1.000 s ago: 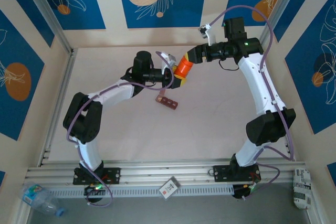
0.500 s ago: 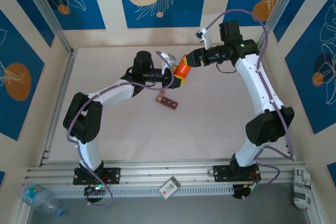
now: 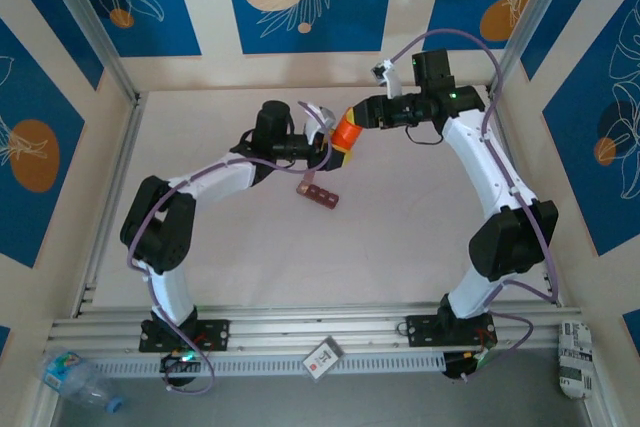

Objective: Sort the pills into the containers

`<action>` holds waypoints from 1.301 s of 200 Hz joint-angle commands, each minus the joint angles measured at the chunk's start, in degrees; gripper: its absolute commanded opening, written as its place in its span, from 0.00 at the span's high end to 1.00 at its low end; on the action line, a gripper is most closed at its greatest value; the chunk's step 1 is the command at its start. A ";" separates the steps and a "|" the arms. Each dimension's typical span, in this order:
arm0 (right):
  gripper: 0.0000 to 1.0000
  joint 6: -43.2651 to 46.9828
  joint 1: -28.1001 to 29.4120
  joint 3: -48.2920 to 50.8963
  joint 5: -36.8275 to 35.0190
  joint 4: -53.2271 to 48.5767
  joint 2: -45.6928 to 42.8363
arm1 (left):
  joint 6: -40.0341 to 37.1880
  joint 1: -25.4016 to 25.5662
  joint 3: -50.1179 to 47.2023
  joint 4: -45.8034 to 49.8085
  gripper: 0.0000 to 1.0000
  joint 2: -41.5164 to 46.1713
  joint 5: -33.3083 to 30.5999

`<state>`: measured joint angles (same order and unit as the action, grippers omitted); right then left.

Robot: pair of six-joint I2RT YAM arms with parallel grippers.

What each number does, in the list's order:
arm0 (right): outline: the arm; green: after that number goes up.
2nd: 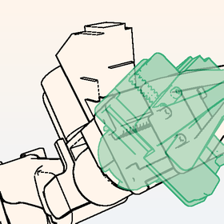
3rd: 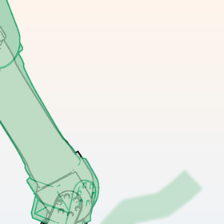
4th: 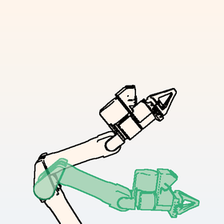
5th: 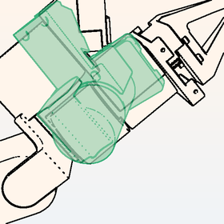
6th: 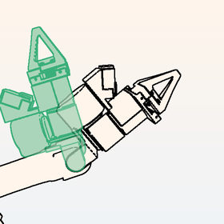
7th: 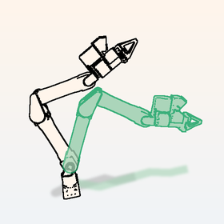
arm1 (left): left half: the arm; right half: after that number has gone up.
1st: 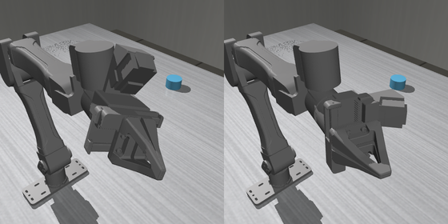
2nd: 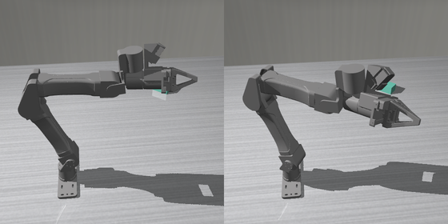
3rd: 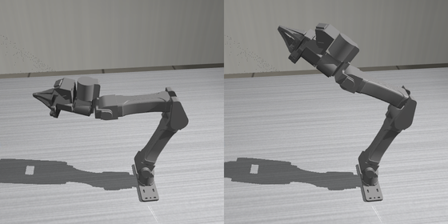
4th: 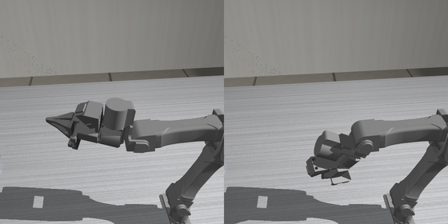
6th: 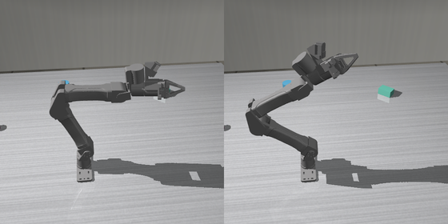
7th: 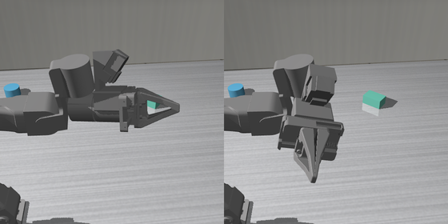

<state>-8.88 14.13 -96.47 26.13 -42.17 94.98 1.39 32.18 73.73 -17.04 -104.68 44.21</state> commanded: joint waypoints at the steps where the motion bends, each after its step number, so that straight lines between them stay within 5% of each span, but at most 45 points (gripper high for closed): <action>1: 0.67 -9.16 2.75 5.80 -6.17 2.66 -1.09 | -5.68 1.95 -0.13 -5.87 1.00 5.91 -9.71; 48: 0.67 -22.58 7.24 14.28 -14.50 11.50 -3.02 | -12.34 7.14 -4.53 -11.74 1.00 7.93 -22.73; 128: 0.65 -25.98 7.03 12.33 -15.41 10.97 -3.22 | -10.78 7.55 -5.35 -14.03 1.00 6.84 -23.29; 170: 0.50 -26.88 3.38 7.67 -11.47 9.56 -3.30 | -9.68 6.86 -5.18 -13.68 1.00 6.16 -23.14; 224: 0.18 -23.47 -2.19 -2.18 -5.78 4.10 -4.58 | -5.74 3.91 -4.85 -13.61 1.00 5.04 -17.75; 260: 0.14 -16.43 -4.49 -5.53 -1.75 0.61 -4.57 | -1.90 1.44 -4.18 -14.14 1.00 4.34 -9.33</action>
<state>-31.40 10.79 -99.55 18.90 -36.64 91.24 -4.21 35.59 67.20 -27.92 -101.71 26.37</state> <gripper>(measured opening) 0.862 0.521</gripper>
